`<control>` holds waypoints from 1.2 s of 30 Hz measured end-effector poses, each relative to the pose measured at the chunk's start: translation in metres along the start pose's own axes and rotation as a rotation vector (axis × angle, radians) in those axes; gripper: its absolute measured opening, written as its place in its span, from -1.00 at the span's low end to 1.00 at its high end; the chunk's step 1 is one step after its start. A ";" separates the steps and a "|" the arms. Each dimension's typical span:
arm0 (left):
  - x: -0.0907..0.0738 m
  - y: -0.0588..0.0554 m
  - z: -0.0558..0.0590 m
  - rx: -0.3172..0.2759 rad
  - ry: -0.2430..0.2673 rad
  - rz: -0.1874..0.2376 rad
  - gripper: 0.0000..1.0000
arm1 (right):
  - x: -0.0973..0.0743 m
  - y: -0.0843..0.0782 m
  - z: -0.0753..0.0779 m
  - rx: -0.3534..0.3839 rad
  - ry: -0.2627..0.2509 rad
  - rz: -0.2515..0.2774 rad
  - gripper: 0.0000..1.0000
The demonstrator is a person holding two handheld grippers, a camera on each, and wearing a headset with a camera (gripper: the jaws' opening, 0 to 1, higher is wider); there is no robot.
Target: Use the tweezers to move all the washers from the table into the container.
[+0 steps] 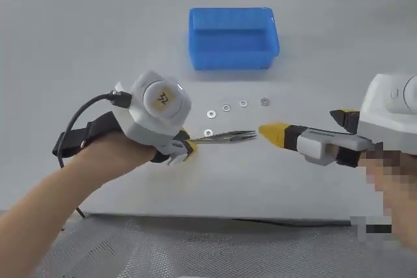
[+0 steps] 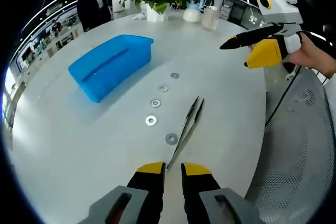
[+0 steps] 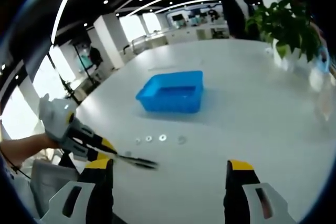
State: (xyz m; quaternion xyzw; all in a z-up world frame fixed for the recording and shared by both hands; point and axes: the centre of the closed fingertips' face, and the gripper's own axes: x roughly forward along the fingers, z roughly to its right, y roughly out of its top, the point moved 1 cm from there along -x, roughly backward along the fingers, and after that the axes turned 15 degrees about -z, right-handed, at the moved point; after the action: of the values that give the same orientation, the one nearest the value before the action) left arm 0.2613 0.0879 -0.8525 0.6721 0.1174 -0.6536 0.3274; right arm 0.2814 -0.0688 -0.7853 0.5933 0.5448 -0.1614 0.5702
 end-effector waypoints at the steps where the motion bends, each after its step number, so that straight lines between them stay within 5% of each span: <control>1: 0.001 -0.001 0.002 0.023 -0.006 -0.014 -0.86 | 0.000 0.000 0.000 0.001 0.000 0.001 0.74; 5: 0.000 0.000 0.004 0.101 0.034 -0.009 -1.00 | 0.000 0.000 0.001 0.003 -0.001 0.004 0.74; 9: 0.001 -0.002 0.014 0.098 -0.015 -0.023 -1.00 | -0.001 -0.001 -0.001 -0.003 0.001 0.000 0.73; 14: -0.006 0.001 0.020 0.132 -0.003 -0.023 -1.00 | -0.001 -0.001 -0.005 -0.017 0.006 -0.006 0.73; 29: -0.056 0.023 0.031 0.135 0.025 0.088 -1.00 | 0.004 0.002 -0.029 -0.088 0.044 -0.023 0.62; 36: -0.077 0.034 0.038 0.078 0.029 0.170 -1.00 | 0.004 0.002 -0.039 -0.129 0.073 -0.024 0.54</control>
State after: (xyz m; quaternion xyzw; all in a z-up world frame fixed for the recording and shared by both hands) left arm 0.2416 0.0597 -0.7668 0.7012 0.0390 -0.6179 0.3535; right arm 0.2673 -0.0330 -0.7761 0.5541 0.5816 -0.1111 0.5851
